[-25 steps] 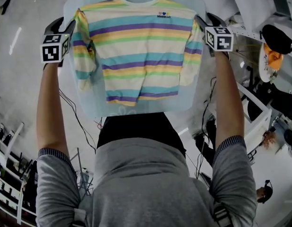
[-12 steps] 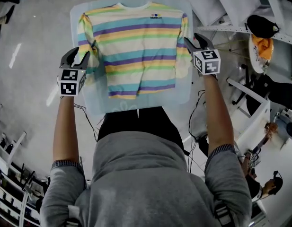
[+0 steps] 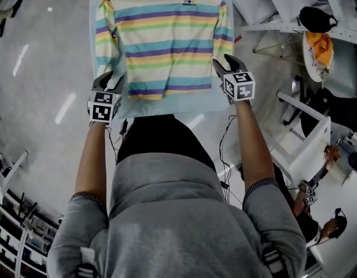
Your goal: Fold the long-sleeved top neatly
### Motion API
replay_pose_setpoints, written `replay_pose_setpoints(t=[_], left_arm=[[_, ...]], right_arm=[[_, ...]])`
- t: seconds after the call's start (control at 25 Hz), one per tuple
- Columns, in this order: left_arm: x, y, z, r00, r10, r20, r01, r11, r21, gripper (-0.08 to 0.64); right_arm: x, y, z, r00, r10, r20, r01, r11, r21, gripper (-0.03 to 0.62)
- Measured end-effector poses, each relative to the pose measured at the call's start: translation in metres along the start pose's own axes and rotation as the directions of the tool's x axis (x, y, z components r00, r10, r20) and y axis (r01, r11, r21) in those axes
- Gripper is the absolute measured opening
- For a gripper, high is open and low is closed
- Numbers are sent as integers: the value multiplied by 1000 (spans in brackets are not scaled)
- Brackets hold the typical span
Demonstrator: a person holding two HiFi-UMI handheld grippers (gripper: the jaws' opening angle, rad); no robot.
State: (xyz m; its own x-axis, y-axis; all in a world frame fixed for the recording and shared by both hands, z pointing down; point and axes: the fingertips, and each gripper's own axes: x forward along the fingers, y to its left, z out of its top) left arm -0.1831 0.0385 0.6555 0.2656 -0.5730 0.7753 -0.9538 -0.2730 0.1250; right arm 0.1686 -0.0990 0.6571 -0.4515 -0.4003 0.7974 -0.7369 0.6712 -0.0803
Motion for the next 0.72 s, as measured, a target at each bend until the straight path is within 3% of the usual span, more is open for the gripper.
replay_pose_setpoints(t=[0.32,0.52,0.64,0.72], left_arm=[[24,-57,-80,995,3,-101,-10,998,-67,196],[39,-59,-105,993,22,-112,-41,984,-174,187],[41,-60,-110,992,40,-119,-59,985,-161,116],[38,-59,-113,992,45,-114,-64,984,-168,49]], right_arm=[[-8,31,-99,997,51,-56,-47,997,56,218],[0,42,-141,992,74,-104,-66,994,81,199],[8,46,-157,987,85,-135,-73,993,91,185],[13,48,-163,985,79,-151,-67,994,88,133]])
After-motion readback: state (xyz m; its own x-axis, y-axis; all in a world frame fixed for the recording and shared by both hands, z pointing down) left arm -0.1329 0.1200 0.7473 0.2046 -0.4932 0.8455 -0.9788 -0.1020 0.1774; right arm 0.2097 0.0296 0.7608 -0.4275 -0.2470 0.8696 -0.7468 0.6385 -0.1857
